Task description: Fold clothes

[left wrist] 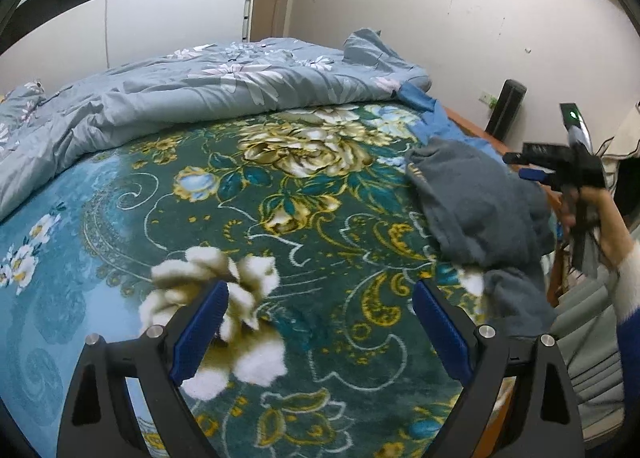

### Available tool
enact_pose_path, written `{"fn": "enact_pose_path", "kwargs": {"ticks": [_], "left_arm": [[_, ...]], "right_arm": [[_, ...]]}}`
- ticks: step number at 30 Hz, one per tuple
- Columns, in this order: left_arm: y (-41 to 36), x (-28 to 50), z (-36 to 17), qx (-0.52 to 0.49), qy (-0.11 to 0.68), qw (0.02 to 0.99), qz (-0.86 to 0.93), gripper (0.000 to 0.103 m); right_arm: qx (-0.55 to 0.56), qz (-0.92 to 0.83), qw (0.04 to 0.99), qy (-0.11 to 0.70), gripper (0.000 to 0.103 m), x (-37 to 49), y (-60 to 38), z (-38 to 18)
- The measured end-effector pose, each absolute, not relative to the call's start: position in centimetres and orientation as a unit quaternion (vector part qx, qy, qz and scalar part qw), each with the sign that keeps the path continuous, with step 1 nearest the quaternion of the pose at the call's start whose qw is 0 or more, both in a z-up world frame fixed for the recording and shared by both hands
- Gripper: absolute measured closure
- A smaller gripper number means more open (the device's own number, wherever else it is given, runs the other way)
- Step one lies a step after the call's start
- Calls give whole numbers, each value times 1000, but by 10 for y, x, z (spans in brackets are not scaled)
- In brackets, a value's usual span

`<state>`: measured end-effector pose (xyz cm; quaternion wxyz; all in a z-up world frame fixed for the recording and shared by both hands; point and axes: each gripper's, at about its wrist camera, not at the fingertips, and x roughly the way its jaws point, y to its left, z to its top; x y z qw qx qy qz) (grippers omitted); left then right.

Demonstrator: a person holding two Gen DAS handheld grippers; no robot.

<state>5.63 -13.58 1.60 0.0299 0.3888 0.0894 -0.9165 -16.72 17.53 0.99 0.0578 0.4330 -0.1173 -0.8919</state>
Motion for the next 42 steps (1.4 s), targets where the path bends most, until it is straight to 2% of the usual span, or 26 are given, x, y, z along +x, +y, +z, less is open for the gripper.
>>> {"fn": "enact_pose_path", "kwargs": {"ticks": [4, 5, 6, 7, 9, 15, 23, 27, 29, 32, 37, 42], "left_arm": [[-144, 52, 9, 394, 84, 35, -915, 9], [-146, 52, 8, 395, 84, 37, -914, 9], [-148, 53, 7, 395, 85, 39, -914, 9], [-150, 54, 7, 395, 88, 40, -914, 9], [-156, 57, 8, 393, 95, 41, -914, 9], [-180, 80, 16, 384, 100, 60, -916, 9], [-226, 124, 29, 357, 151, 87, -918, 9], [-249, 155, 37, 339, 169, 102, -920, 9], [-263, 170, 39, 331, 182, 113, -919, 9], [-286, 196, 41, 319, 208, 132, -915, 9], [-314, 233, 36, 307, 246, 151, -907, 9], [-331, 259, 28, 308, 255, 168, -901, 9]], "right_arm": [[442, -883, 56, -151, 51, -188, 177, -3], [443, -881, 56, -158, 57, -190, 178, -4], [444, -879, 55, -164, 79, -191, 178, -3], [445, -877, 57, -172, 88, -192, 179, -3], [447, -873, 60, -188, 93, -193, 179, 1], [400, -892, 94, -187, 94, -178, 161, 57], [322, -924, 180, -102, 95, -129, 76, 192], [286, -928, 233, -50, 98, -86, 9, 251], [260, -929, 261, -21, 103, -62, -25, 276], [206, -929, 306, 31, 103, -12, -83, 320], [209, -910, 348, 89, 103, 36, -154, 324], [259, -891, 356, 111, 103, 38, -182, 273]]}}
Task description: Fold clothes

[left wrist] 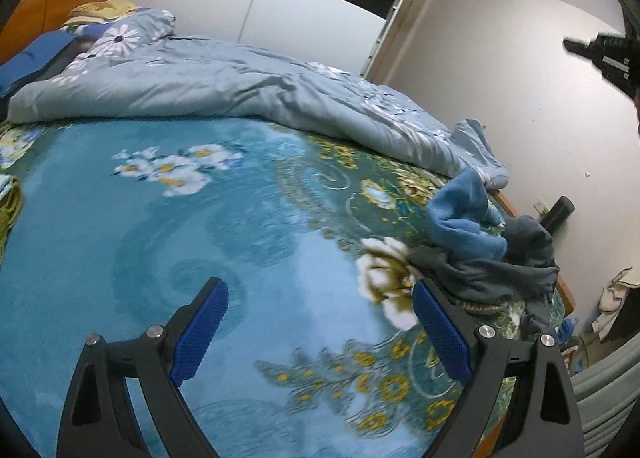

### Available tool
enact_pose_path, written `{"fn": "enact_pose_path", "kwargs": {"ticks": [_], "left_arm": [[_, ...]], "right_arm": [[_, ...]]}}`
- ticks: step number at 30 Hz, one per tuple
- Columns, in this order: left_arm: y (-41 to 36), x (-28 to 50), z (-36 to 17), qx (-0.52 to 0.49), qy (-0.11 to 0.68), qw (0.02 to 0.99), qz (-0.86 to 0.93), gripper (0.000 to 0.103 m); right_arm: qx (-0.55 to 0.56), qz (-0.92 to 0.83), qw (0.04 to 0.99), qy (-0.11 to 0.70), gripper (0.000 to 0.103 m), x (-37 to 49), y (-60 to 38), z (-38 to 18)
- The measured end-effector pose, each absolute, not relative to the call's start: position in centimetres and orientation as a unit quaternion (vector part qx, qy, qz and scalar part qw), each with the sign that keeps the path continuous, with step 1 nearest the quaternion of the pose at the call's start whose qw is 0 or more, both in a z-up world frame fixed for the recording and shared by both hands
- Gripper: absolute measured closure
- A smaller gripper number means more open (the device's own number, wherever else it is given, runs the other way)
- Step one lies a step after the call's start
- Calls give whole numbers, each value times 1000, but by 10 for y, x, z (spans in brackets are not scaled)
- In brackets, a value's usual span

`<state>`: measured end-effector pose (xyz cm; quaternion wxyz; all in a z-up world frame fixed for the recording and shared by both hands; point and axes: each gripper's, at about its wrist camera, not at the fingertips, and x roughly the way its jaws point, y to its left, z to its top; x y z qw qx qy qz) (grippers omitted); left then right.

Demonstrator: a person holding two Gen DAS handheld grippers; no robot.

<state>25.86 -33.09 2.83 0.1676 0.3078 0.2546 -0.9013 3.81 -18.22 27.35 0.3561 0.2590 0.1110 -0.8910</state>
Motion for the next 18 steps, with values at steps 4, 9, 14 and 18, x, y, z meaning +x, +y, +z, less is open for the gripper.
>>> {"fn": "enact_pose_path", "kwargs": {"ticks": [4, 9, 14, 18], "left_arm": [[-340, 260, 18, 314, 266, 172, -895, 9], [-343, 222, 16, 320, 285, 137, -893, 9], [-330, 129, 18, 328, 293, 63, -896, 9], [-313, 45, 0, 360, 304, 10, -882, 9]], "right_arm": [[317, -874, 346, 123, 102, 23, -194, 208], [388, -855, 321, 125, 102, -10, -187, 128], [427, -852, 283, 105, 89, -49, -153, 79], [434, -857, 263, 93, 56, -68, -116, 58]]}}
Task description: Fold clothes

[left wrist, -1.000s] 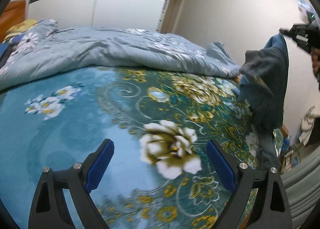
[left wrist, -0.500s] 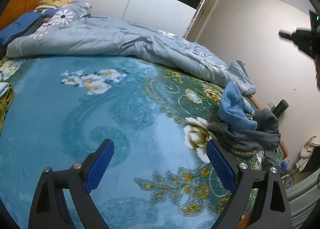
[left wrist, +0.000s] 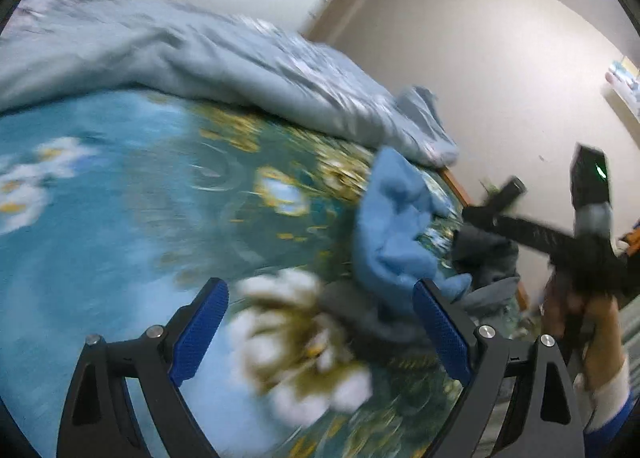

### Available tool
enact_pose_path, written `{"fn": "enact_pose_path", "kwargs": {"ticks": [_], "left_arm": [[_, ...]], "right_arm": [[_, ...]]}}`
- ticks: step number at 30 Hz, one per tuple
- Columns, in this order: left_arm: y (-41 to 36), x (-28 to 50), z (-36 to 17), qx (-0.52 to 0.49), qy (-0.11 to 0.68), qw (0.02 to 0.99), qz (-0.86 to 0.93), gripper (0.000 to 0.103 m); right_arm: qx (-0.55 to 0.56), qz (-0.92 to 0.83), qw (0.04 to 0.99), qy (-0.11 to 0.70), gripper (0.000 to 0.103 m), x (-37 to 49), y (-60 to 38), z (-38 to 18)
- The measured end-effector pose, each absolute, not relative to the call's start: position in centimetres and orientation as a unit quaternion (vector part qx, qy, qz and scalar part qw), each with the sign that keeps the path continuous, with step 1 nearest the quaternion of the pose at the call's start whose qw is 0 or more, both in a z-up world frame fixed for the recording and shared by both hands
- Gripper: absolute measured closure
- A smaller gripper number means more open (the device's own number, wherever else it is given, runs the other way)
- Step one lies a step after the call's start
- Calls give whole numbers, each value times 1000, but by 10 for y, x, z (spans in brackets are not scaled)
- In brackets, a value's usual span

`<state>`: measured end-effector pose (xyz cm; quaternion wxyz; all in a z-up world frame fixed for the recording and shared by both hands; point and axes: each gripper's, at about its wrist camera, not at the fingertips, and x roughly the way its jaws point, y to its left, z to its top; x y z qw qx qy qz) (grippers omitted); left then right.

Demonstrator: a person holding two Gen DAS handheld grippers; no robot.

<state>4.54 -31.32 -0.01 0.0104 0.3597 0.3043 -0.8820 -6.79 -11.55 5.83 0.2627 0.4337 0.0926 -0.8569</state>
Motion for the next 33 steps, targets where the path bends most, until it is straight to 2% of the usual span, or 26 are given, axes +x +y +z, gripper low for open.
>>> {"fn": "enact_pose_path", "kwargs": {"ticks": [1, 5, 7, 8, 9, 11, 17, 22, 25, 28, 31, 33], "left_arm": [[-311, 22, -10, 373, 312, 3, -874, 9], [-302, -30, -41, 400, 356, -24, -844, 10], [-296, -44, -47, 401, 362, -32, -841, 17], [-292, -49, -48, 402, 356, -35, -843, 35], [-288, -54, -48, 406, 350, -37, -843, 61], [-280, -63, -48, 424, 337, -37, -840, 90], [-282, -51, -7, 375, 341, -31, -861, 94], [-311, 7, 88, 249, 340, -2, -907, 94], [-340, 63, 148, 173, 305, 49, -935, 94], [-364, 118, 187, 148, 250, 116, -950, 93], [-375, 157, 182, 186, 206, 169, -946, 93], [-377, 175, 156, 226, 180, 202, -936, 93]], "right_arm": [[435, -857, 260, 93, 52, -71, -106, 54], [440, -856, 251, 101, 49, -81, -77, 36], [445, -856, 242, 102, 47, -85, -61, 26], [446, -856, 242, 102, 47, -86, -55, 23], [446, -856, 241, 101, 47, -86, -50, 21], [447, -856, 239, 100, 47, -86, -38, 17], [445, -856, 250, 87, 47, -74, -14, 21], [430, -855, 274, 94, 45, -49, -13, 35], [428, -844, 305, 105, 42, -32, -25, 35], [428, -829, 340, 123, 40, -16, -49, 25], [440, -809, 368, 129, 40, -2, -77, 4], [444, -797, 386, 139, 40, 8, -95, -9]]}}
